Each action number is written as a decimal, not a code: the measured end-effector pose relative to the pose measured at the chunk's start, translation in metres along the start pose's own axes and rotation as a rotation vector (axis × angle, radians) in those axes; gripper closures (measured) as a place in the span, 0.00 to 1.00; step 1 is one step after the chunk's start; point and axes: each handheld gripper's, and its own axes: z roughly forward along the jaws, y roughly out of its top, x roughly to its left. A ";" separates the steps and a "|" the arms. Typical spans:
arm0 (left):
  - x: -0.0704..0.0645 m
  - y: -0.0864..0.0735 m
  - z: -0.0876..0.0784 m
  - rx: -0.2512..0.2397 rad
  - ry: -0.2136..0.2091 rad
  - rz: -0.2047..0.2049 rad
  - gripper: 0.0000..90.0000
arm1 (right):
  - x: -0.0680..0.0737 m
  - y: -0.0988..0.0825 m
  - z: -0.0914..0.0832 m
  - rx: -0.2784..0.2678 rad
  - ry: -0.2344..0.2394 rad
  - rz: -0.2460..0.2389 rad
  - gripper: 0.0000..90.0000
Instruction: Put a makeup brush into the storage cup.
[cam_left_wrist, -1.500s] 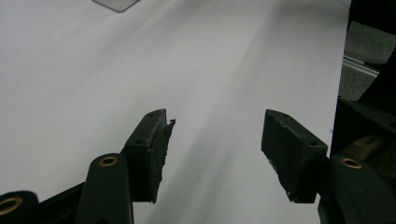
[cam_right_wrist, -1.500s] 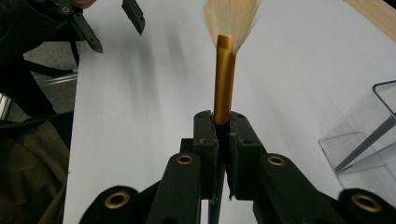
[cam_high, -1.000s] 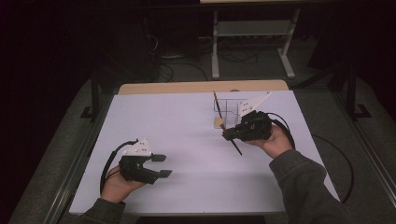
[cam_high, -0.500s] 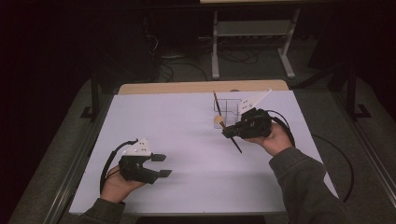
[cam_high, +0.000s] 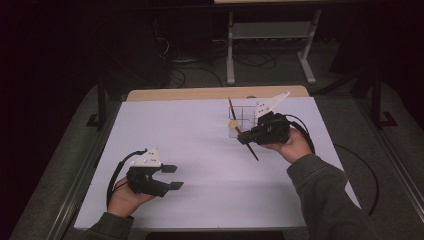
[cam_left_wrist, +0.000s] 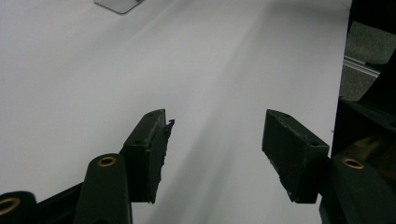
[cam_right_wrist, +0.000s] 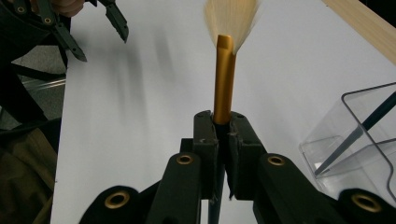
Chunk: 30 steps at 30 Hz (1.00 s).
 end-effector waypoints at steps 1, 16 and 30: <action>0.000 0.000 0.000 0.000 0.000 -0.001 0.44 | -0.001 0.000 0.000 -0.001 0.000 0.003 0.92; 0.004 -0.002 -0.003 0.001 0.011 -0.007 0.44 | -0.012 0.004 -0.003 -0.020 -0.007 0.025 0.92; 0.008 -0.003 -0.005 -0.011 0.017 -0.022 0.43 | -0.026 0.011 -0.006 -0.034 -0.017 0.040 0.92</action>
